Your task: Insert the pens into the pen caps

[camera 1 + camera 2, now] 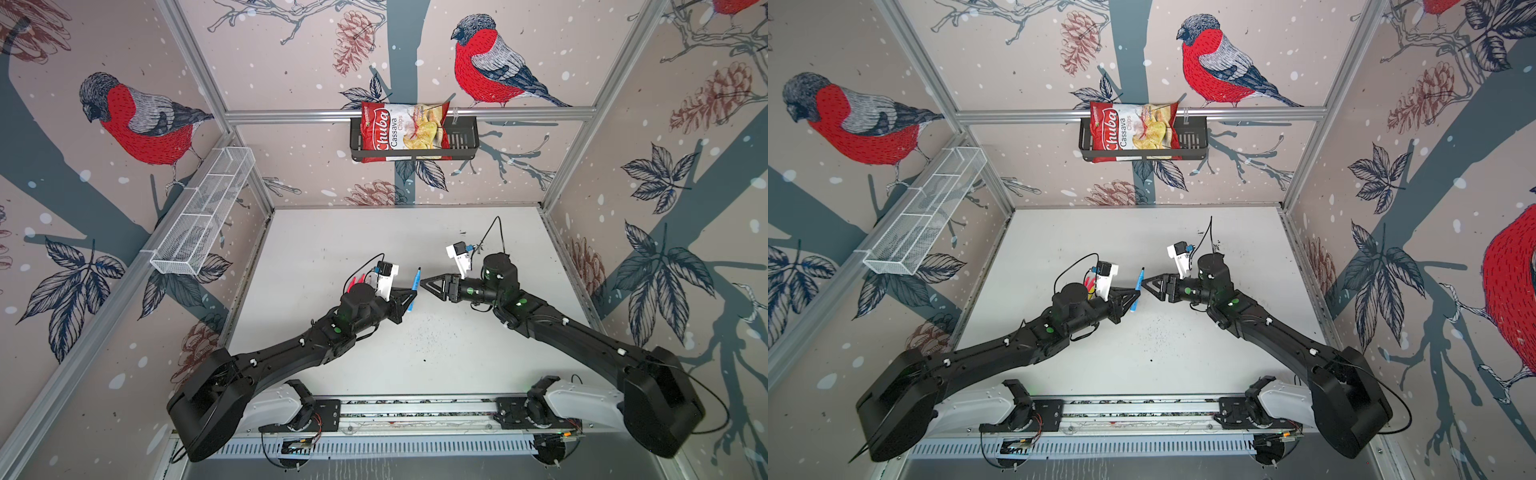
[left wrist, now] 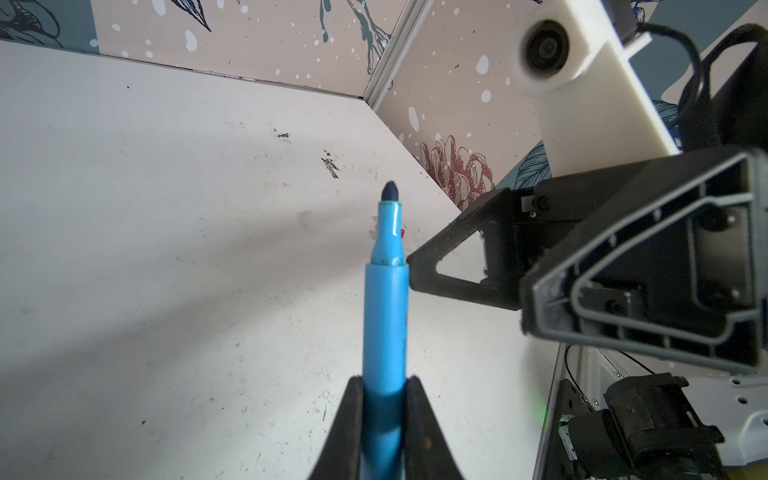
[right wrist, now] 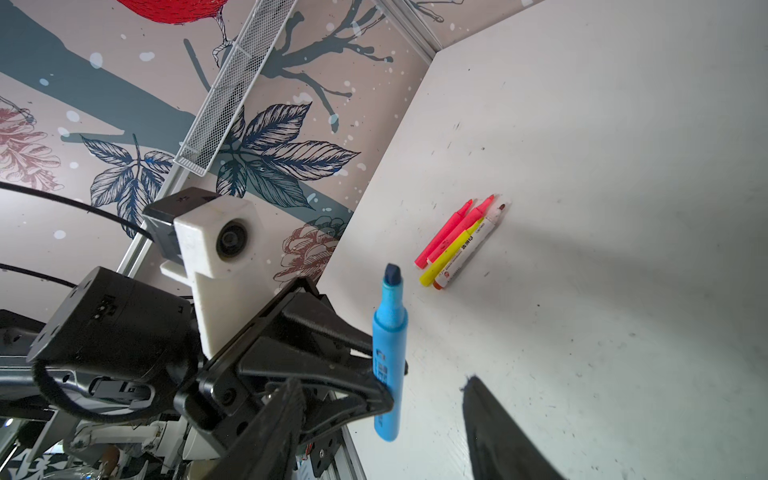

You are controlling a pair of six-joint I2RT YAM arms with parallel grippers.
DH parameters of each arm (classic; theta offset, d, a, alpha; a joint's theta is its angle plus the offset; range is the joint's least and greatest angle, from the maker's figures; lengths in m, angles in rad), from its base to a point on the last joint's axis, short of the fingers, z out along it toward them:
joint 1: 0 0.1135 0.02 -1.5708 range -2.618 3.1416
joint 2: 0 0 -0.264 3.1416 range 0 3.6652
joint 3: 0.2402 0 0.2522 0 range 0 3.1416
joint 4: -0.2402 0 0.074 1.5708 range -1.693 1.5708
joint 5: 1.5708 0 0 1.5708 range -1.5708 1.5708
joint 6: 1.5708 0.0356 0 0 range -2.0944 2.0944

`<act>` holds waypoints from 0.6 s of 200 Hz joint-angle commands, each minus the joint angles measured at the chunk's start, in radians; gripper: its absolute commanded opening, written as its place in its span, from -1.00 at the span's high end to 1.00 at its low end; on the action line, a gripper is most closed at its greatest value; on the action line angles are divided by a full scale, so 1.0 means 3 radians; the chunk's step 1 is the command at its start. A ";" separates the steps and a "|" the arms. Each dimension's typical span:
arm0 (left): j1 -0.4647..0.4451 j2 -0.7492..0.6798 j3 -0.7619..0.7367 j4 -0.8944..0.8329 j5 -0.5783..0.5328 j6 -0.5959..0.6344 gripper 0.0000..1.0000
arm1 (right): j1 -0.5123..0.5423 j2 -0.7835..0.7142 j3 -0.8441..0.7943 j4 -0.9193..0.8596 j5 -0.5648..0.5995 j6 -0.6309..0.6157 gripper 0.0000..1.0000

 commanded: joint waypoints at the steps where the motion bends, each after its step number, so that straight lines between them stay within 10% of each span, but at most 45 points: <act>1: -0.0024 -0.0016 0.0011 0.0179 -0.0052 -0.0020 0.80 | 0.0036 0.0053 0.0065 0.0144 0.0075 0.0020 -0.23; 120: -0.0142 0.0061 0.0077 0.0194 -0.0116 0.0011 0.80 | 0.0093 0.0094 0.0077 0.0117 0.0228 -0.0005 0.00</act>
